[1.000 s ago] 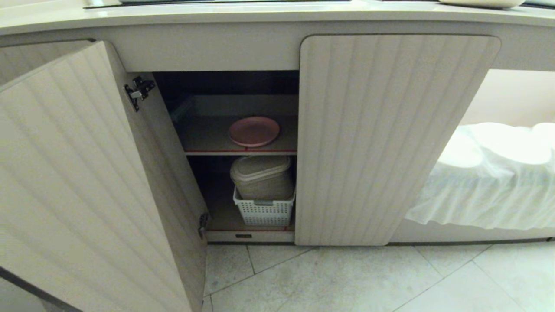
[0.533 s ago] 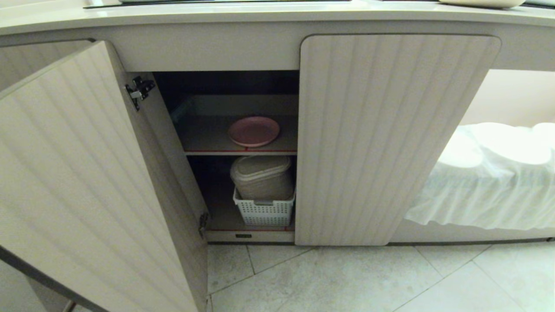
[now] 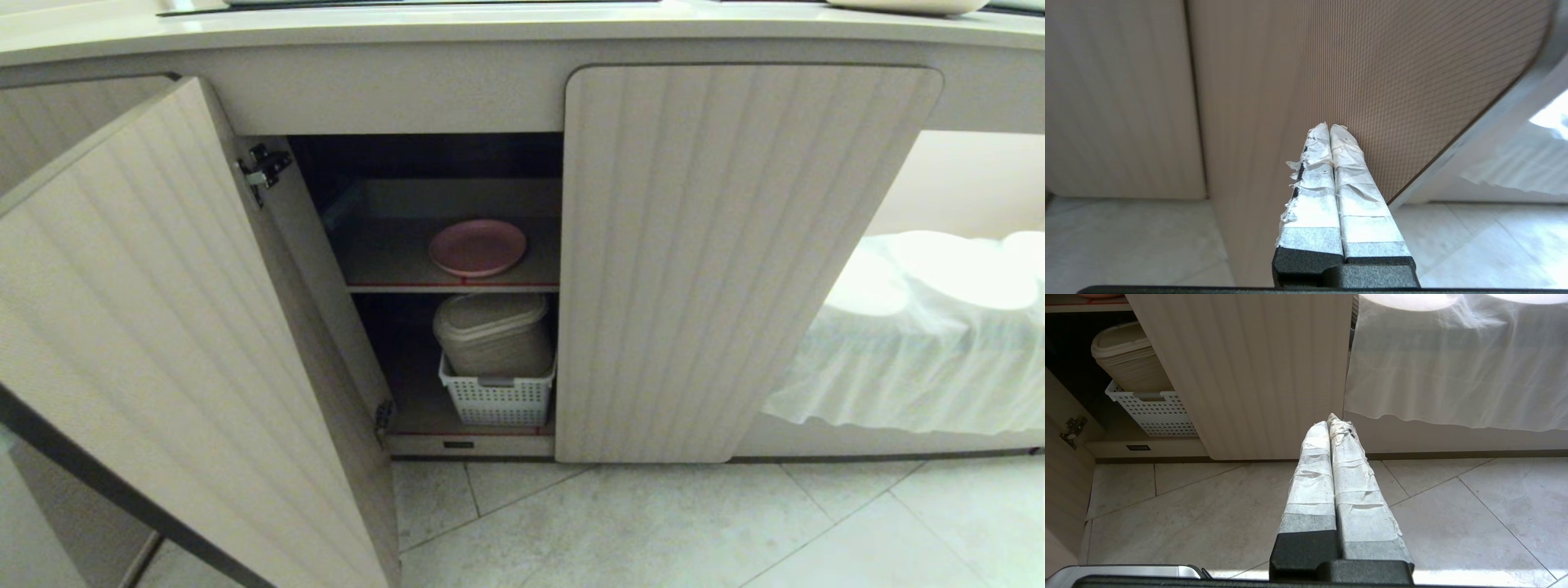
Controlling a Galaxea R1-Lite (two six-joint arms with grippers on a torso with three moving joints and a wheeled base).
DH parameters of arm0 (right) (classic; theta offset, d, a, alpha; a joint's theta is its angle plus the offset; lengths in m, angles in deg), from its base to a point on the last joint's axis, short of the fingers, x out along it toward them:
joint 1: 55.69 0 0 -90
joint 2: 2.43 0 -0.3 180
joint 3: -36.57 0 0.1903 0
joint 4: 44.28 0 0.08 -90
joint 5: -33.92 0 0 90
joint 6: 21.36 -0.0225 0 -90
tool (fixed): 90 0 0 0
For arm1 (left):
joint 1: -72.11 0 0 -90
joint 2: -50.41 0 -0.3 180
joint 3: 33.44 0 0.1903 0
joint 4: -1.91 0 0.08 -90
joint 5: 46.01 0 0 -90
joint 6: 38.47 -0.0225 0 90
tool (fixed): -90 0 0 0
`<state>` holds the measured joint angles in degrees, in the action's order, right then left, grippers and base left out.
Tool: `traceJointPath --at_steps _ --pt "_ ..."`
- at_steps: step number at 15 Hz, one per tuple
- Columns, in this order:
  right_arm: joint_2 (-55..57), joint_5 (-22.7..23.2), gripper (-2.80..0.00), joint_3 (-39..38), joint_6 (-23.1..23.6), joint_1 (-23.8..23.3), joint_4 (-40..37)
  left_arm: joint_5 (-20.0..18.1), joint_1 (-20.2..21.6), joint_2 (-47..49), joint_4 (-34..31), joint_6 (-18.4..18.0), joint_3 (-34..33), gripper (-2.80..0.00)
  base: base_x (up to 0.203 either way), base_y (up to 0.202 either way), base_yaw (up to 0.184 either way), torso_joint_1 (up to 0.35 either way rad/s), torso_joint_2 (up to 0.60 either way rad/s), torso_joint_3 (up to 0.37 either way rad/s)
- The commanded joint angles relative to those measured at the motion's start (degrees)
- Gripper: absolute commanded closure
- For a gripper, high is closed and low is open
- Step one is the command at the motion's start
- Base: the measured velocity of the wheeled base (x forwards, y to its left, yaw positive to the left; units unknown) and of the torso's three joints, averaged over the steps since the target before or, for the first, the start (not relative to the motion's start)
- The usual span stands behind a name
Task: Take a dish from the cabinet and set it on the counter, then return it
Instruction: Close the cabinet door
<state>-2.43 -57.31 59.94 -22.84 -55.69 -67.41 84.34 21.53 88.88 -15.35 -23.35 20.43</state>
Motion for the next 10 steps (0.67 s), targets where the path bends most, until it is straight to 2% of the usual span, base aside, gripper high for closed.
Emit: traceJointPath --at_steps 1,7,10 --pt "0.00 0.00 0.00 0.00 -0.02 0.00 0.02 -1.15 -0.05 1.69 0.04 0.96 0.09 0.00 0.000 0.000 0.000 0.000 0.00 0.000" --pt "0.00 0.00 0.00 0.00 -0.11 0.00 0.02 -4.46 -0.05 2.12 0.13 1.13 0.00 0.00 0.000 0.000 0.000 0.000 0.00 0.000" --pt "0.00 0.00 0.00 0.00 -0.02 0.00 0.02 -4.49 -0.05 3.36 0.13 1.93 0.17 0.00 0.000 0.000 0.000 0.000 0.00 0.000"
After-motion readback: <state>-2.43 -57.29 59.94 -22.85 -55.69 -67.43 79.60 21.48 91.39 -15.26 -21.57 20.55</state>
